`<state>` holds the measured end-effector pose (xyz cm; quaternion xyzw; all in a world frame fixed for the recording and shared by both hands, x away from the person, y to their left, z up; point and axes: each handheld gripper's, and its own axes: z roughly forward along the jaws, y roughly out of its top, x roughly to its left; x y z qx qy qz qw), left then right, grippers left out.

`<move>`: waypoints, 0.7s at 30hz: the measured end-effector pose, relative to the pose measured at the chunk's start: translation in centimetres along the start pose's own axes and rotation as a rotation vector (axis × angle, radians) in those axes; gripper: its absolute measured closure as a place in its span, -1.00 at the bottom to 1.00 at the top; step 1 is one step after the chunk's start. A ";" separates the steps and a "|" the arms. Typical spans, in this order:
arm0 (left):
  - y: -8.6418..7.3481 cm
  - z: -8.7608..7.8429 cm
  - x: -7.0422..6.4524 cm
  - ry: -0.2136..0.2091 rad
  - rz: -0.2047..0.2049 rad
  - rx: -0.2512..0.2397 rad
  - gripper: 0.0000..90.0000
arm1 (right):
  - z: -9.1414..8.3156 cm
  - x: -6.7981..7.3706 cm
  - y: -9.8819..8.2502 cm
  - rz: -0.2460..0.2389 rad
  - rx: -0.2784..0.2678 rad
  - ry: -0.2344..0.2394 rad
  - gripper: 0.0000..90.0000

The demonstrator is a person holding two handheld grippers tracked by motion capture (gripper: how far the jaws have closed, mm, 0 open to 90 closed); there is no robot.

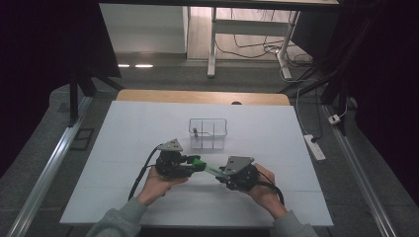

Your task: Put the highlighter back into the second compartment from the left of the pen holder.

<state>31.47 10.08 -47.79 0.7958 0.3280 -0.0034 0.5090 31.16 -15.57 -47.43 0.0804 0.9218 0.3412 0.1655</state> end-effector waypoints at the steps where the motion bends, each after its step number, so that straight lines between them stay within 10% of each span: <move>1: 0.0 0.0 0.0 -0.004 0.000 -0.003 0.26 | 0.0 0.0 0.0 -0.006 0.005 0.002 0.45; 21: 0.7 -0.5 -1.1 -0.079 0.019 -0.051 0.60 | 0.7 0.3 0.0 -0.014 0.025 -0.005 0.43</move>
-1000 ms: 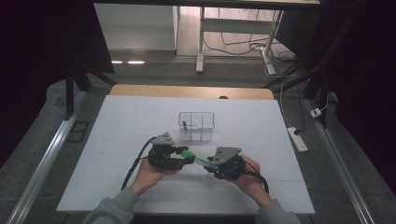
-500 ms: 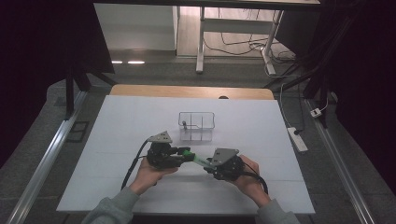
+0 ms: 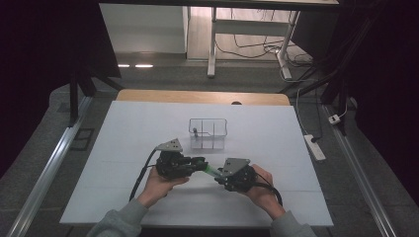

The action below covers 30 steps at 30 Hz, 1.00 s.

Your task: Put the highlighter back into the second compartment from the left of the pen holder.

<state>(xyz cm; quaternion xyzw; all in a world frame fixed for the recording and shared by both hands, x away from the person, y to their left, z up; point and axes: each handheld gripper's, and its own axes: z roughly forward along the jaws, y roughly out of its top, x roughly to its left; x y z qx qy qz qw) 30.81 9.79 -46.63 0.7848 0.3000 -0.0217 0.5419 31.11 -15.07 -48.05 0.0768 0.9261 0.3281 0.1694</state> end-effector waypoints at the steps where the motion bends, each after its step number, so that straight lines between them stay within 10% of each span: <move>1: 0.1 -0.1 -0.1 0.000 0.002 -0.005 0.61 | -0.1 -0.1 0.0 0.000 -0.005 0.001 0.42; 30: 0.8 -3.0 0.5 0.075 0.009 -0.102 0.65 | -3.4 -2.4 -3.2 0.284 -0.174 0.014 -0.01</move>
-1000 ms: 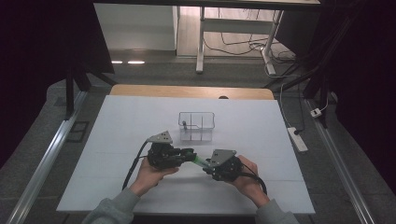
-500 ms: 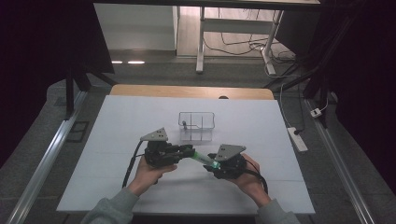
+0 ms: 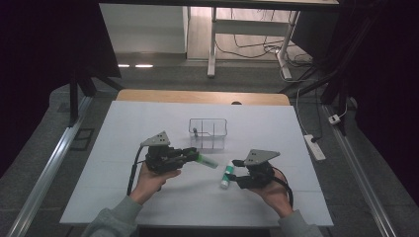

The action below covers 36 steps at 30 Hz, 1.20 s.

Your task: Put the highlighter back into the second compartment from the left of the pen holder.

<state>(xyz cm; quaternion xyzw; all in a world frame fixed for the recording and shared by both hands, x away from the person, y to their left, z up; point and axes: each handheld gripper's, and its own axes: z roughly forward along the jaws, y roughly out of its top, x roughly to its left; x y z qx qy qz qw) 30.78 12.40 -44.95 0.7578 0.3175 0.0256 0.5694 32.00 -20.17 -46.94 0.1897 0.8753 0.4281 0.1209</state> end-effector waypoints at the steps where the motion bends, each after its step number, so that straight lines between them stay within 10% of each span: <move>1: 0.0 -0.1 0.0 0.000 -0.001 -0.003 0.65 | -0.3 -0.1 -0.2 0.006 -0.002 -0.007 -0.02; 20: 1.6 -1.7 0.1 0.034 0.013 -0.036 0.64 | -3.9 -1.7 -4.3 0.100 0.025 -0.111 -0.07; 36: 7.4 -1.6 1.2 0.089 0.043 -0.022 0.64 | -4.8 -2.2 -4.8 0.106 0.020 -0.148 -0.07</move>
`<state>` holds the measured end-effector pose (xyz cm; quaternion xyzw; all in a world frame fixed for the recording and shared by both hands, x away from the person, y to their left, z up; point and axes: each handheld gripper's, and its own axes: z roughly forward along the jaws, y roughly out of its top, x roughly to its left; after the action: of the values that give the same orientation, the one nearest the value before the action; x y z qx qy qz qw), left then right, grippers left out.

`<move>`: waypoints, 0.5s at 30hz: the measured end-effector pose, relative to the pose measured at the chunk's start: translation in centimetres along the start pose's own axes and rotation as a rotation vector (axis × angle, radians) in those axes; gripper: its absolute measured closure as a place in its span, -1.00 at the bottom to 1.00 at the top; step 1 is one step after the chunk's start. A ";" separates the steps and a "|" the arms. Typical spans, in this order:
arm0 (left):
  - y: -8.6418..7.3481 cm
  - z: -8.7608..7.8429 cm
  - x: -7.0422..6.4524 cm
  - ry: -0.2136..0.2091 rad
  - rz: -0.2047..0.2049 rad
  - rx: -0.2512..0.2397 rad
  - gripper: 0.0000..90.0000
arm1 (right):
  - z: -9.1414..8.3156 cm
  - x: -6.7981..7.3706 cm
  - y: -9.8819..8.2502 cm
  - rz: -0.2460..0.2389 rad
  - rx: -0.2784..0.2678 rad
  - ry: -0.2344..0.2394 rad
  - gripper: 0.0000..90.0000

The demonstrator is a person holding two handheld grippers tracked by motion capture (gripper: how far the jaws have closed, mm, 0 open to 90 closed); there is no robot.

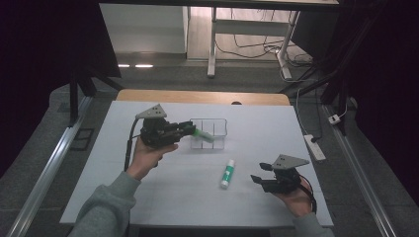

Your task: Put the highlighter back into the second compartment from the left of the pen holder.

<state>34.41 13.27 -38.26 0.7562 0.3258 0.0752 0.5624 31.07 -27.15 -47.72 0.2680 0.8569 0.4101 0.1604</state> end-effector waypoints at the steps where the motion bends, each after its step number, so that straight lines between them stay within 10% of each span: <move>1: 0.4 0.1 0.1 0.005 0.005 0.003 0.64 | -0.1 -0.1 0.0 0.002 0.002 -0.003 -0.07; 15: 2.7 1.4 2.0 0.074 -0.016 0.058 0.64 | -0.4 -0.5 -0.3 0.018 -0.011 -0.017 -0.08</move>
<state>37.77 12.90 -36.84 0.7662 0.3544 0.0891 0.5286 31.19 -27.87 -47.70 0.2783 0.8507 0.4141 0.1653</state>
